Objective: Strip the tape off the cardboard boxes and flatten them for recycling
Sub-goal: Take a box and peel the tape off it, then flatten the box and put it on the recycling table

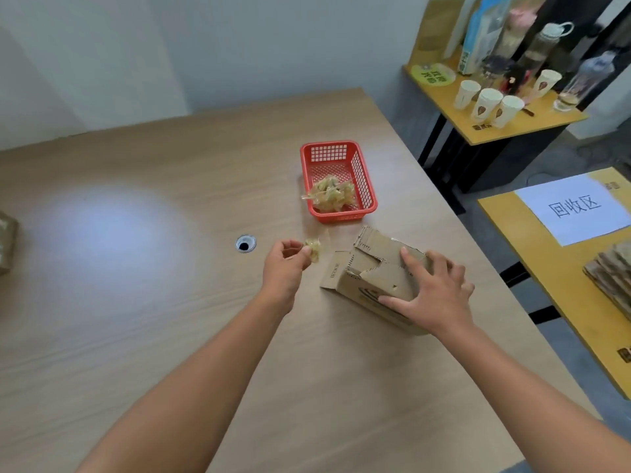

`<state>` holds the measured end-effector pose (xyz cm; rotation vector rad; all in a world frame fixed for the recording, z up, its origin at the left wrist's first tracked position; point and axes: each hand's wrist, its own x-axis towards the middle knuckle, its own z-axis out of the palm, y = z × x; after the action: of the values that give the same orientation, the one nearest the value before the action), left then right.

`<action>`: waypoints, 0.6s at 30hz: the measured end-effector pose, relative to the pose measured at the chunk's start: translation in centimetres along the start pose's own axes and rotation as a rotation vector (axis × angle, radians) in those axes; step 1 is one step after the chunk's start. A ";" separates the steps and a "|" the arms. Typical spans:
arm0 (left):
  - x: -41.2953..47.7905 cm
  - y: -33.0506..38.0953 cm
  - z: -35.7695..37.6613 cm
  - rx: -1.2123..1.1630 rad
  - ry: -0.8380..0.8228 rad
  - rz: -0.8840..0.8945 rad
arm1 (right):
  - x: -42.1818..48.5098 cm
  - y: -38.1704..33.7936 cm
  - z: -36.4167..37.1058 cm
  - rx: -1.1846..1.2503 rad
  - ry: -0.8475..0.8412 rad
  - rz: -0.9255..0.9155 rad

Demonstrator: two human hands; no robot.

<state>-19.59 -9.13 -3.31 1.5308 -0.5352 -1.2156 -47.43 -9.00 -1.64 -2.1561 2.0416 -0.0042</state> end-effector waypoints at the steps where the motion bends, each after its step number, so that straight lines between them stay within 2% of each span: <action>1: 1.3 0.8 1.5 0.033 -0.002 0.035 | 1.1 0.6 0.0 -0.001 -0.005 0.006; 5: 7.2 3.3 6.3 0.391 0.013 0.246 | 4.5 1.6 0.5 -0.003 -0.055 0.008; 11: 14.4 4.8 10.3 0.824 0.201 0.500 | 5.1 1.0 2.7 -0.017 -0.002 -0.076; 14: 16.9 4.3 10.3 1.041 0.251 0.485 | 5.2 1.1 2.8 -0.002 0.011 -0.071; 18: 18.1 3.6 9.7 1.423 0.067 0.408 | 5.4 1.2 3.0 -0.003 0.019 -0.072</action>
<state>-20.40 -29.70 -6.85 2.3667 -1.7935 -0.3375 -47.95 -14.06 -5.43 -2.2388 1.9736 -0.0313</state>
